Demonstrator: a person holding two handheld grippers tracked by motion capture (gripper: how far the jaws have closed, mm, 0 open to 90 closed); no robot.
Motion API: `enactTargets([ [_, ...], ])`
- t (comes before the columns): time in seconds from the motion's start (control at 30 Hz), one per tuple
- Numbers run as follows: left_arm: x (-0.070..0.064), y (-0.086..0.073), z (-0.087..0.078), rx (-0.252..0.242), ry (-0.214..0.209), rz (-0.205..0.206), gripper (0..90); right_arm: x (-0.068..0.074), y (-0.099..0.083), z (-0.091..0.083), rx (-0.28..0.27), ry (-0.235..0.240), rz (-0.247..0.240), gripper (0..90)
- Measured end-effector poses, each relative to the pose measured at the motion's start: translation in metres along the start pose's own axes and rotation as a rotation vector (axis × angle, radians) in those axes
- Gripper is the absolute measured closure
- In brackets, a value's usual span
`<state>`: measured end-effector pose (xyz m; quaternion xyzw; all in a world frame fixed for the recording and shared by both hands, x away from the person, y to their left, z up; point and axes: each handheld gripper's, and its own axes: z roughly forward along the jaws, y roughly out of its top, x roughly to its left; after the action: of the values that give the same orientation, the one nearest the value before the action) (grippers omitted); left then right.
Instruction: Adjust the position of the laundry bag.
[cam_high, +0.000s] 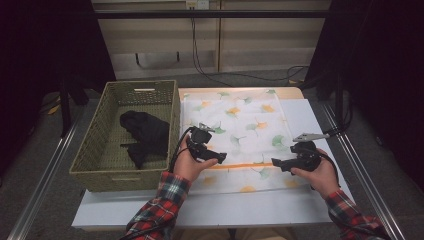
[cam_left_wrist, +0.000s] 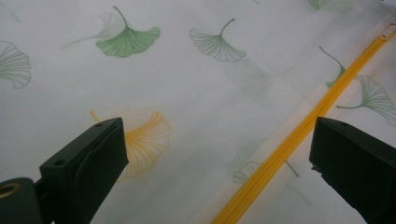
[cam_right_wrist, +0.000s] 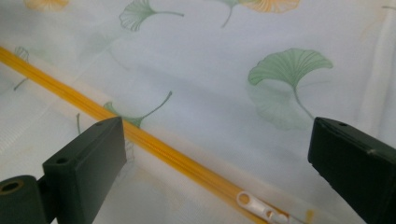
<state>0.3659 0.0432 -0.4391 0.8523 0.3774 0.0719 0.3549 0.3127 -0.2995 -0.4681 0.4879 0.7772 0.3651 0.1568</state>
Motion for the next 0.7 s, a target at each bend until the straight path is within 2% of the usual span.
enactTargets([
  [0.1,0.0,0.0,0.0,0.0,0.003,-0.002,3.7,-0.004,0.003,-0.002,-0.02,-0.001,0.029,5.6],
  [0.23,-0.001,0.002,0.0,-0.025,0.005,-0.02,3.7,-0.01,0.006,-0.004,-0.043,-0.016,0.045,8.9],
  [0.27,0.001,0.002,-0.001,-0.018,0.007,-0.017,3.7,-0.013,0.009,-0.005,-0.051,-0.026,0.071,9.8],
  [0.37,0.002,0.001,-0.001,-0.012,0.007,-0.011,3.7,-0.019,0.011,-0.003,-0.052,-0.043,0.057,11.0],
  [0.57,0.002,0.001,0.0,-0.017,0.023,-0.014,3.7,-0.029,0.012,-0.001,-0.049,-0.05,0.098,15.6],
  [0.7,0.002,0.001,0.0,-0.01,0.019,-0.009,3.6,-0.036,0.015,0.001,-0.06,-0.079,0.107,17.2],
])
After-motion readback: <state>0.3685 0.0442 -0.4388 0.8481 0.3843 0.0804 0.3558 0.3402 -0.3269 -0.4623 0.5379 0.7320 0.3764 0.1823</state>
